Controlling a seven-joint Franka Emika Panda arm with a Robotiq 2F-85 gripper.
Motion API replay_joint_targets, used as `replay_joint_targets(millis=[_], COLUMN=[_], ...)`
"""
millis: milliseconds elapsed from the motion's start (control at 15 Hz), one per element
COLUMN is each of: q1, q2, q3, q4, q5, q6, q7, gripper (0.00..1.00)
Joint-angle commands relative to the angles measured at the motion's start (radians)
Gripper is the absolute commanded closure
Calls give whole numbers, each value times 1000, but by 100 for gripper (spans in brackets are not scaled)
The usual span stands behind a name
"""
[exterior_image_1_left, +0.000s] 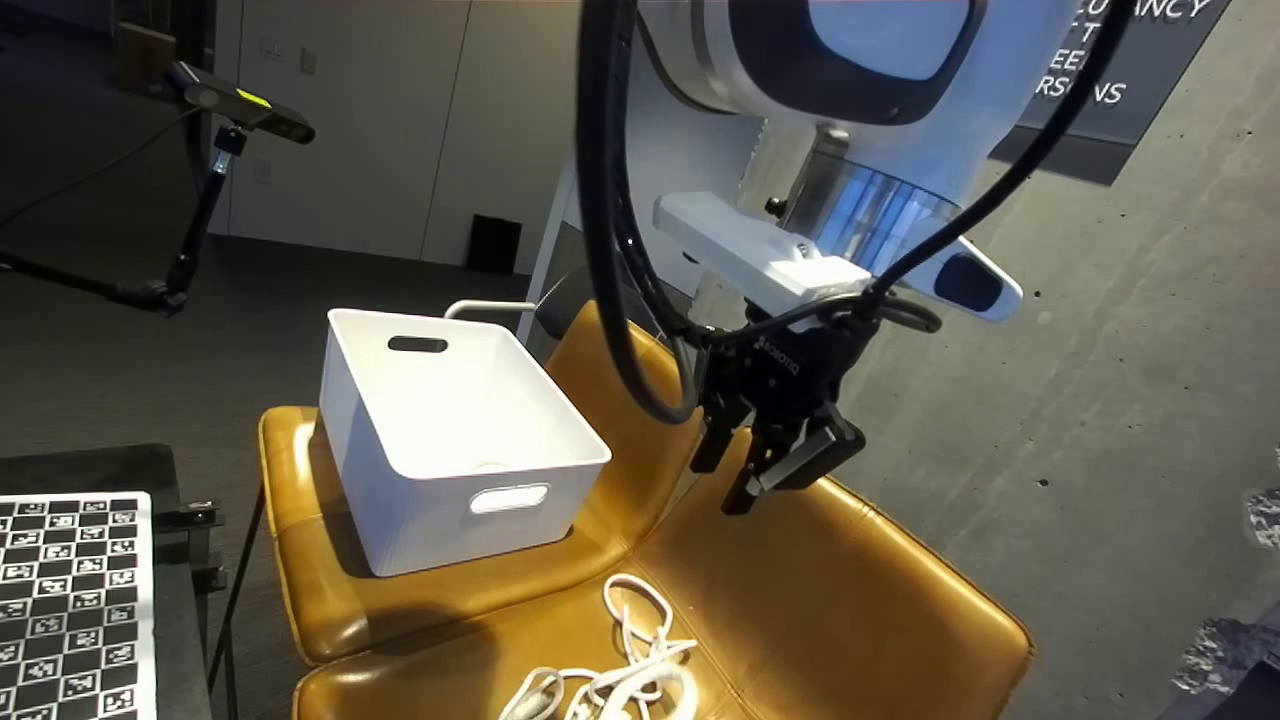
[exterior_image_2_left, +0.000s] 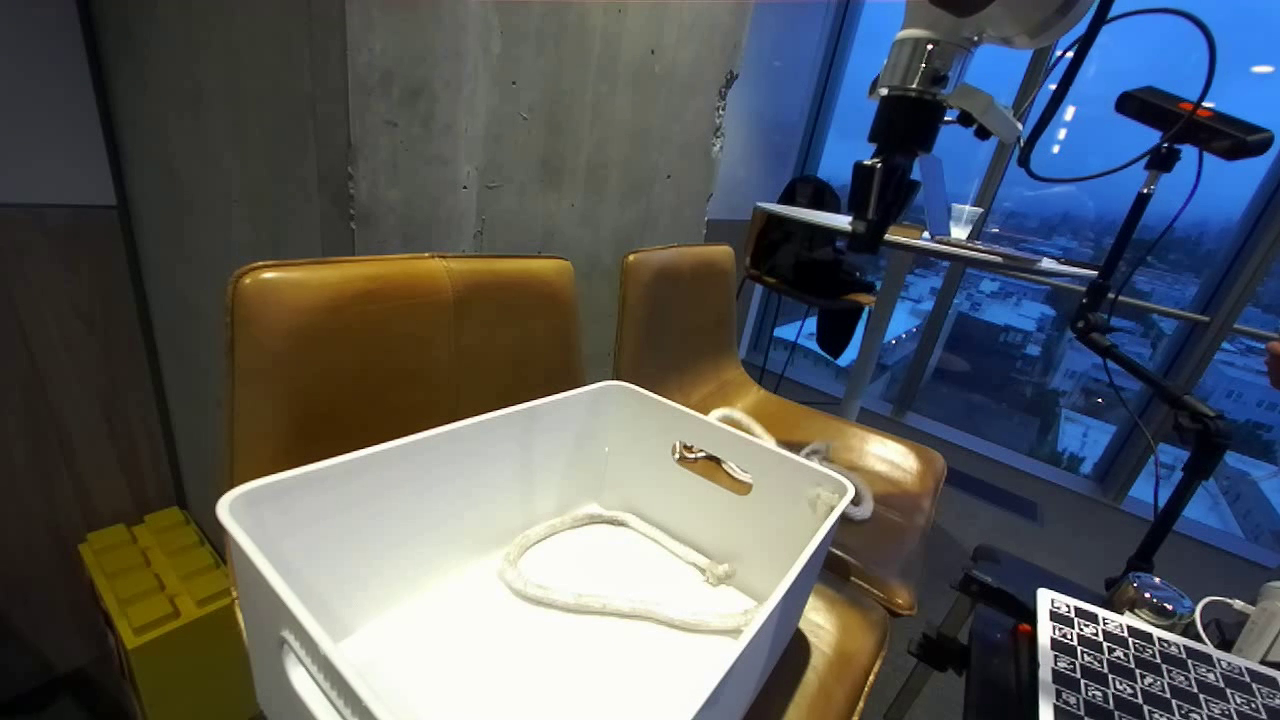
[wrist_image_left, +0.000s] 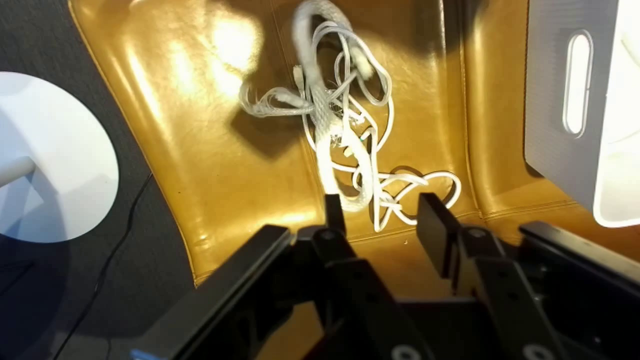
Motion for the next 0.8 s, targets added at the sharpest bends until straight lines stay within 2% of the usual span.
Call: replay_joint_targets(millis=[0, 67, 133, 200, 267, 600, 733], q1=[-6, -8, -11, -15, -21, -53, -53], q2=[18, 21, 25, 31, 41, 130, 153], q3=[-2, -3, -4, -5, -6, 0, 4], q4=[21, 22, 21, 17, 2, -39, -77], q5=[-24, -29, -33, -35, -35, -21, -29], q6=[10, 11, 14, 21, 42, 139, 184], q7=[17, 17, 18, 15, 2, -19, -12], gripper=[26, 27, 12, 4, 1, 0, 9])
